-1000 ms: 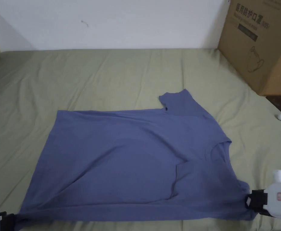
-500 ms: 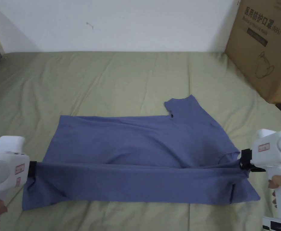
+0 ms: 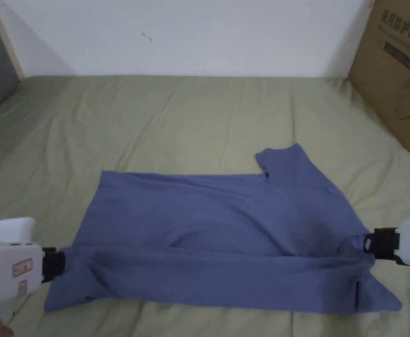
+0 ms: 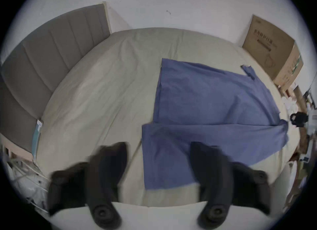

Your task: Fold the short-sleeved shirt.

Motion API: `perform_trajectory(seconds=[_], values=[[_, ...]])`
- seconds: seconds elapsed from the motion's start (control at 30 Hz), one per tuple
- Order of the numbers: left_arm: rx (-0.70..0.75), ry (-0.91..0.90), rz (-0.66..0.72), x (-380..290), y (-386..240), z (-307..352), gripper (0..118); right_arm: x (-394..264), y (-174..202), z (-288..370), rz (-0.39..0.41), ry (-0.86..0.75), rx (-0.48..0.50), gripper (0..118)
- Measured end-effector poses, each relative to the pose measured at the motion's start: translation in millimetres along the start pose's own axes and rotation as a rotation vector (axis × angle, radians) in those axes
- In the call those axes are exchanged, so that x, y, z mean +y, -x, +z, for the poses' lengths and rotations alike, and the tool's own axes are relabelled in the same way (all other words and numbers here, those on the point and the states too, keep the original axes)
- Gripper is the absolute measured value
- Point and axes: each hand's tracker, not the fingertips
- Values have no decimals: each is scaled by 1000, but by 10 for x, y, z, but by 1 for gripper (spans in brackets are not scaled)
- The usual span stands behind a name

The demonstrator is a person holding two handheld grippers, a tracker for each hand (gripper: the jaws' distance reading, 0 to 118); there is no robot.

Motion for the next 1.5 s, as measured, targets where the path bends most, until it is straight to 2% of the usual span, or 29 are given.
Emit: perform_trajectory(seconds=[0.03, 0.07, 0.13, 0.23, 0.27, 0.3, 0.37, 0.4, 0.47, 0.5, 0.53, 0.57, 0.6, 0.67, 0.77, 0.8, 0.83, 0.87, 0.9, 0.93, 1.0, 1.07, 1.1, 1.13, 1.17, 1.2, 1.3, 1.37, 1.5], values=[[10, 10, 10, -88, 9, 25, 23, -68, 13, 58, 1, -9, -10, 37], [14, 24, 40, -251, -9, 94, 0, -164, 11, 122, -6, -5, -14, 0], [25, 33, 44, -452, 25, 136, 0, -334, -22, 155, -8, 22, 30, 0], [7, 42, 127, -603, 101, 75, 0, -565, -21, 145, -11, 59, 27, 0], [0, 44, 153, -623, 123, 55, 10, -620, -29, 145, -12, 65, 25, 0], [19, 64, 147, -560, 132, 4, 34, -673, -36, 125, -17, 69, 21, 0], [11, 66, 159, -488, 143, -88, 90, -735, -53, 137, -25, 72, 17, 0], [5, 61, 166, -474, 132, -140, 98, -766, -62, 148, -31, 73, 14, 0], [11, 74, 175, -437, 119, -268, 93, -809, -82, 153, -46, 80, 18, 0], [2, 106, 179, -413, 132, -385, 87, -835, -97, 155, -54, 84, 20, 0], [-20, 136, 187, -430, 120, -462, 68, -858, -109, 152, -60, 88, 18, 0], [-35, 168, 185, -460, 96, -563, 25, -895, -115, 145, -66, 94, 13, 0], [62, 189, 165, -500, 43, -616, 12, -930, -126, 145, -73, 100, 6, 0], [52, 134, 131, -492, -8, -544, 10, -981, -145, 163, -82, 104, 4, 0], [73, 146, 139, -440, -41, -524, 8, -958, -182, 175, -110, 98, -3, 0], [78, 147, 112, -420, -62, -509, 8, -918, -200, 160, -120, 92, -9, 4], [84, 142, 85, -405, -83, -485, 7, -879, -218, 144, -128, 88, -16, 22], [85, 142, 67, -391, -93, -466, 7, -836, -238, 128, -137, 77, -19, 54], [84, 145, 52, -396, -87, -416, 7, -777, -269, 93, -151, 55, -20, 71], [83, 142, 48, -386, -80, -398, 7, -726, -300, 29, -162, 49, -22, 74], [74, 134, 68, -355, -32, -372, 7, -648, -357, -160, -229, 73, -15, 74], [62, 130, 92, -358, 2, -348, 7, -677, -363, -428, -251, 139, -29, 72], [63, 132, 91, -353, 5, -351, 7, -744, -300, -569, -208, 207, -82, 61], [61, 134, 92, -352, 2, -353, 7, -801, -239, -653, -172, 225, -112, 33], [62, 138, 84, -354, -8, -340, 7, -787, -152, -558, -163, 179, -122, 11], [66, 139, 72, -347, -18, -325, 7, -699, -126, -472, -108, 173, -133, 11], [73, 131, 28, -313, -38, -230, 7, -569, -192, -275, -93, 123, -75, 8], [64, 123, 28, -286, -8, -146, 7, -516, -212, -50, -79, 108, -89, 8], [59, 117, 20, -333, 31, -5, 7, -548, -353, 292, -126, 107, -40, 8]])
